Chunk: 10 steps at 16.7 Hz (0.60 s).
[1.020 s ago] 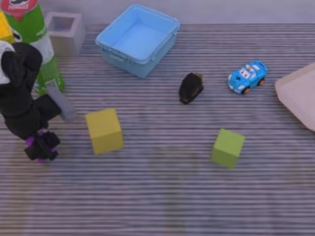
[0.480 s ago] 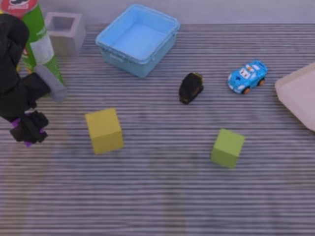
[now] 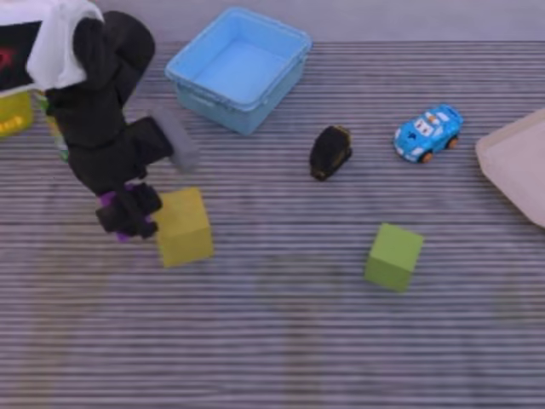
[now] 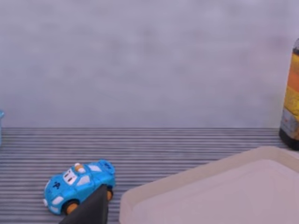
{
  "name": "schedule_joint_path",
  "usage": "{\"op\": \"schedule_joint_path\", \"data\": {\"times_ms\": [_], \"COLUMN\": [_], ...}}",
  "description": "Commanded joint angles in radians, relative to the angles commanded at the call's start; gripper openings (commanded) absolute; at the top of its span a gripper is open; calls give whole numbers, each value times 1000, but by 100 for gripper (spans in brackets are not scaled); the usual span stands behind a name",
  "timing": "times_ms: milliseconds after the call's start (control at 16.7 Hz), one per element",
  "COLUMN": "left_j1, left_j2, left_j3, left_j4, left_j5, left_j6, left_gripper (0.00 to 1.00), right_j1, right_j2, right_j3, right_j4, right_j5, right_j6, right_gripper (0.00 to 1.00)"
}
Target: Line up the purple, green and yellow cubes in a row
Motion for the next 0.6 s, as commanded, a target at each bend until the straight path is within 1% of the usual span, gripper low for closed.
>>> {"op": "schedule_joint_path", "data": {"times_ms": [420, 540, 600], "left_j1": [-525, -638, -678], "left_j2": [165, 196, 207], "left_j3": [279, 343, 367], "left_j4": [-121, -145, -153], "left_j5": [-1, -3, -5], "left_j6": [-137, -171, -185], "left_gripper": [0, 0, 0], "right_j1": [0, 0, 0], "right_j2": [0, 0, 0], "right_j3": [0, 0, 0], "right_j4": [0, 0, 0], "right_j5": [0, 0, 0], "right_j6": [0, 0, 0], "right_gripper": [100, 100, 100]}}
